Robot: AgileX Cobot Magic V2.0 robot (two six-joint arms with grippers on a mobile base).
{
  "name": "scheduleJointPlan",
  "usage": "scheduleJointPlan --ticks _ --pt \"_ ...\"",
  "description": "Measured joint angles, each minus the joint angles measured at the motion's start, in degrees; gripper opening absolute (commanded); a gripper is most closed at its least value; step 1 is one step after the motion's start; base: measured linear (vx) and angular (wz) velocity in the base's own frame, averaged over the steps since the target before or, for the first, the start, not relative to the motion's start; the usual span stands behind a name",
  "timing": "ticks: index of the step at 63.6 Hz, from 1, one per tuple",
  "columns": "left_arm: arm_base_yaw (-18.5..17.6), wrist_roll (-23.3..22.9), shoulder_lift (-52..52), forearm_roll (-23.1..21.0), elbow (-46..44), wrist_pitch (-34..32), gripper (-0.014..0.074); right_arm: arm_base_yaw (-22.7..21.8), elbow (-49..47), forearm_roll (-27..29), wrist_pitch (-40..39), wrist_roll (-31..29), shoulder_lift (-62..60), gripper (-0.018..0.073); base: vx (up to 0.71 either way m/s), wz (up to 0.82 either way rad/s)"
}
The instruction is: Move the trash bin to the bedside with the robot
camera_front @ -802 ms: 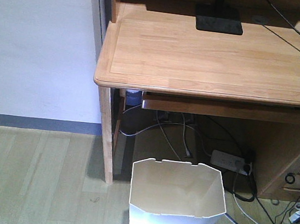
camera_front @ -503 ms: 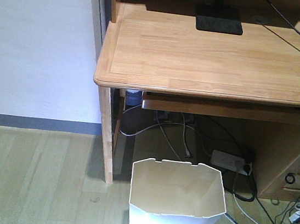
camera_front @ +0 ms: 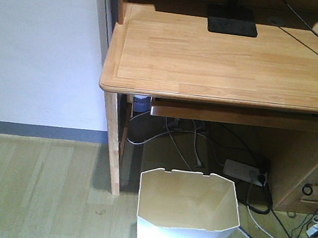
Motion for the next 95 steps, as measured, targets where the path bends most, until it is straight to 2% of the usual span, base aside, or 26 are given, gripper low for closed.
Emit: scheduleJointPlan --ticks 23,31,49,73,95 --pt "0.00 0.00 0.00 0.00 0.00 0.00 -0.0006 0.00 0.00 0.08 0.01 0.00 0.00 -0.0009 0.00 0.00" --pt "0.00 0.00 0.00 0.00 0.00 0.00 -0.0006 0.00 0.00 1.53 -0.40 1.87 0.00 -0.0009 0.00 0.00" --pt "0.00 0.00 0.00 0.00 0.00 0.00 -0.0006 0.00 -2.16 1.60 -6.76 1.67 0.63 -0.0009 0.00 0.00" --pt "0.00 0.00 0.00 0.00 0.00 0.00 -0.0006 0.00 -15.79 0.12 -0.44 -0.93 21.87 -0.0009 0.00 0.00" --pt "0.00 0.00 0.00 0.00 0.00 0.00 -0.0006 0.00 -17.34 0.12 2.62 -0.73 34.04 -0.0009 0.00 0.00"
